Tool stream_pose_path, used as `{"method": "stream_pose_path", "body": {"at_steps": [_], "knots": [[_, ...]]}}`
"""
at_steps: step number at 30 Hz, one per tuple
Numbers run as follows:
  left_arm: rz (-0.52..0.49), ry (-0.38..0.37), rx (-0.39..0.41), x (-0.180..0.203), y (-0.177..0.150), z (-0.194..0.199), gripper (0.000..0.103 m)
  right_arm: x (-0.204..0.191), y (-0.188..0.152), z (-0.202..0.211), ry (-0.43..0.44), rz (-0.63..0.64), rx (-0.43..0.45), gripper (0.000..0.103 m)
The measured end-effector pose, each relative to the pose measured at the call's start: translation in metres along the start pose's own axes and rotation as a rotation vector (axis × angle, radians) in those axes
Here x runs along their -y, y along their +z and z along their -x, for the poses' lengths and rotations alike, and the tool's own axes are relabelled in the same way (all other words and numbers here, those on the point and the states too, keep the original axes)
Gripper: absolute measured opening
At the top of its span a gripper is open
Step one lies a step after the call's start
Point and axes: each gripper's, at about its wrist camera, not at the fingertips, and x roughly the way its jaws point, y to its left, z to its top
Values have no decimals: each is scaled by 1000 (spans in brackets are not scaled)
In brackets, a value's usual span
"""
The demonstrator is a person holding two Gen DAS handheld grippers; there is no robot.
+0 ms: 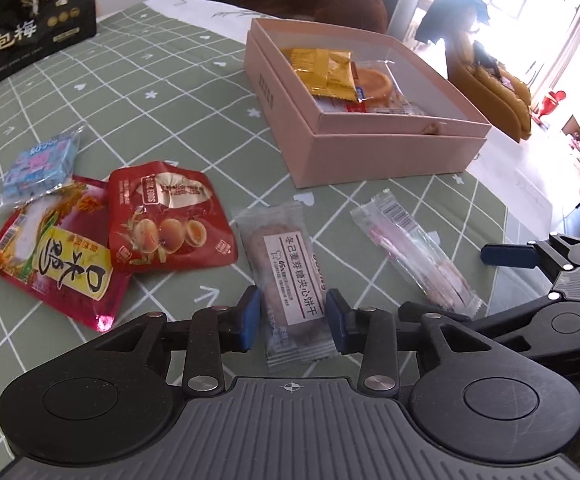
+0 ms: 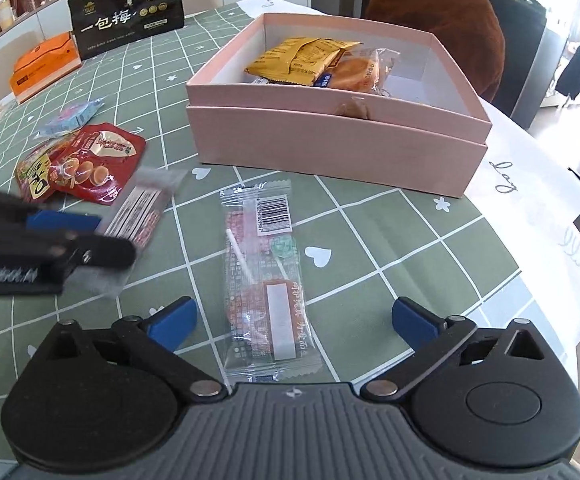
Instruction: Organize snacks
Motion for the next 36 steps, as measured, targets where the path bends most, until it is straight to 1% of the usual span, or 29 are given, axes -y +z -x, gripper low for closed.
{"method": "stream_pose_path", "body": {"at_steps": [2,6,8,10,11,12,13,14,15,17,21,24,26,29,31,33,34,36], "knots": [[-2,2,-2,2,3,-2,41,-1,1,0,-4,-2,-3,103],[-26,5,-7,6,9,-7,41,1,7,-3,17,20,-18,102],[-24,4,-10,7,13,-10,41,3,11,-3,-1,-2,-15,95],[-7,-6,-10,5,16,-12,41,2,12,-1,-10,-12,-3,84],[5,-14,-8,4,17,-13,41,2,13,1,-8,-9,2,79],[16,-22,-6,2,19,-14,41,1,13,2,-8,-5,6,70],[27,-29,-4,1,20,-15,41,0,14,4,-8,-4,6,58],[36,-33,-4,0,21,-15,41,-1,15,6,-8,-4,1,51],[41,-34,-4,0,21,-16,41,-2,15,7,-8,-3,-6,40],[30,-24,-6,3,21,-16,41,-4,16,9,-13,-3,-25,40],[-29,-9,7,12,15,-15,42,-2,13,11,-15,-24,-32,39],[-31,-12,35,11,9,-13,42,2,11,12,-19,-48,-21,39],[-22,-17,47,10,7,-13,41,2,10,12,-37,-53,-16,39],[15,-40,71,5,1,-9,33,4,9,14,-51,-65,-17,39],[58,-70,83,-1,-5,-5,19,7,8,18,-64,-79,-13,39],[86,-82,89,-4,-12,-2,17,12,8,25,-71,-98,1,39],[84,-73,95,-3,-13,0,14,16,7,28,-70,-110,7,39],[75,-47,105,-1,-14,4,12,24,7,33,-64,-138,10,39]]}}
